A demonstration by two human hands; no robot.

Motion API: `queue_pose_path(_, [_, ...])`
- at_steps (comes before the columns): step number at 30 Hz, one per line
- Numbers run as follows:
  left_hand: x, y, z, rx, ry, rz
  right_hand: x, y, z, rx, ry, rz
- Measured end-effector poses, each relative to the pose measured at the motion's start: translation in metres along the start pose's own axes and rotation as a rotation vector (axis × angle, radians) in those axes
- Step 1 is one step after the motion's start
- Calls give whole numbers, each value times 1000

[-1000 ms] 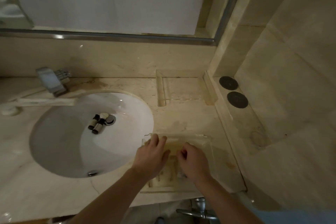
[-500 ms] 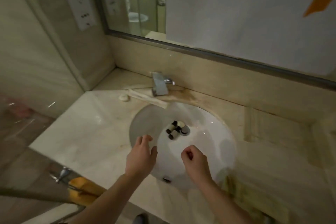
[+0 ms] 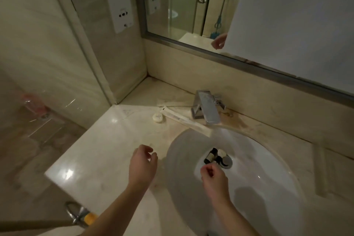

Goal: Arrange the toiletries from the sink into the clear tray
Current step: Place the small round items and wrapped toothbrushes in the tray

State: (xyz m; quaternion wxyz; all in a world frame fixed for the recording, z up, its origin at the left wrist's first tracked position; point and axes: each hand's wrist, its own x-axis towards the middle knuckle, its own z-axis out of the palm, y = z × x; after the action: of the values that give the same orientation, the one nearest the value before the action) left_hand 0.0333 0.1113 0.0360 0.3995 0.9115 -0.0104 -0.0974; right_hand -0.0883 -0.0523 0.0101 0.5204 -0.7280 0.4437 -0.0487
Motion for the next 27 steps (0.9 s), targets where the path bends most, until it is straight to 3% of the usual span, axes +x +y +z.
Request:
queue_pose_path(8, [91,28,14,-38,45,3,101,20,-11,-133,314,127])
queue_pose_path(12, [119,32,25,11,-15,62,146,46,-3,-233,260,241])
queue_pose_path(18, [131,22,34,96,-71,123,176,59,18,-283,270,256])
queue_pose_path(27, [142,18,40,146,-1,245,204,69,25,-282,330,282])
